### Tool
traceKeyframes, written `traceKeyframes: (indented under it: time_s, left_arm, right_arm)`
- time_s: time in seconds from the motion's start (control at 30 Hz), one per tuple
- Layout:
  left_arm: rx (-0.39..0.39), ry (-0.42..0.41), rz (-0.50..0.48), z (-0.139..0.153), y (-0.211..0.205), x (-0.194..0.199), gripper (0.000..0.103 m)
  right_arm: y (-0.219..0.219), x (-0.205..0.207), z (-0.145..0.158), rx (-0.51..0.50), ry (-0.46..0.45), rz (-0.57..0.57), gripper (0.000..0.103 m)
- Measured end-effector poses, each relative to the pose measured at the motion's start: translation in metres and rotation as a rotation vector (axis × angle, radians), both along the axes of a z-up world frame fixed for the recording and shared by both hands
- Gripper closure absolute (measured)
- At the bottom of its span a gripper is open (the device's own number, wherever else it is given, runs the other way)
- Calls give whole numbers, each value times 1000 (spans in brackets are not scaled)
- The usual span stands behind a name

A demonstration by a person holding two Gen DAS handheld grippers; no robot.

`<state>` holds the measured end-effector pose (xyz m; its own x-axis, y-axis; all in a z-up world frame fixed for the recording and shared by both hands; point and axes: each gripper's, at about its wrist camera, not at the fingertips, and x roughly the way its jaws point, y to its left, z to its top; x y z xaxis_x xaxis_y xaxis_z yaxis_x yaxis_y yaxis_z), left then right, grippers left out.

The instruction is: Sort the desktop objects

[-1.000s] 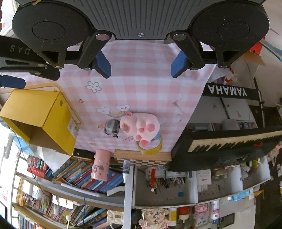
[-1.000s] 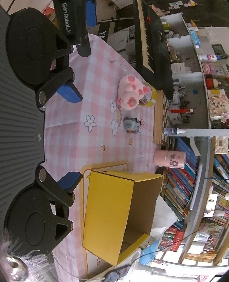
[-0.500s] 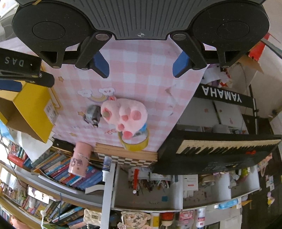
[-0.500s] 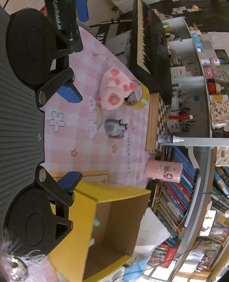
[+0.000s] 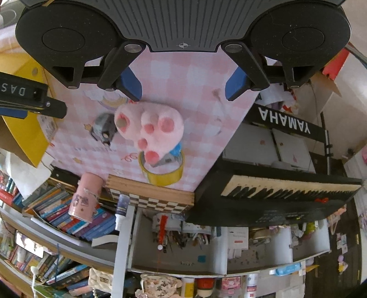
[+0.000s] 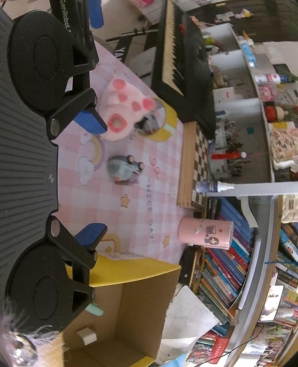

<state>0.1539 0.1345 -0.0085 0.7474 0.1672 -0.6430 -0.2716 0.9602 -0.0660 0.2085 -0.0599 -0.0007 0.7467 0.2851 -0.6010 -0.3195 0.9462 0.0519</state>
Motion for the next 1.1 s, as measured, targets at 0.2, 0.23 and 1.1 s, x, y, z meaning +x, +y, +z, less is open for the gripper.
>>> traceKeyframes:
  time_s: [0.2, 0.23, 1.1]
  left_arm:
    - [45, -17, 14, 6, 0, 27, 21]
    - [47, -19, 13, 6, 0, 31, 21]
    - [-207, 72, -90, -40, 10, 120, 17]
  right_arm:
    - [-1, 25, 2, 20, -13, -11, 18]
    - [0, 29, 1, 17, -10, -8, 18]
    - [9, 110, -25, 44, 67, -70, 20]
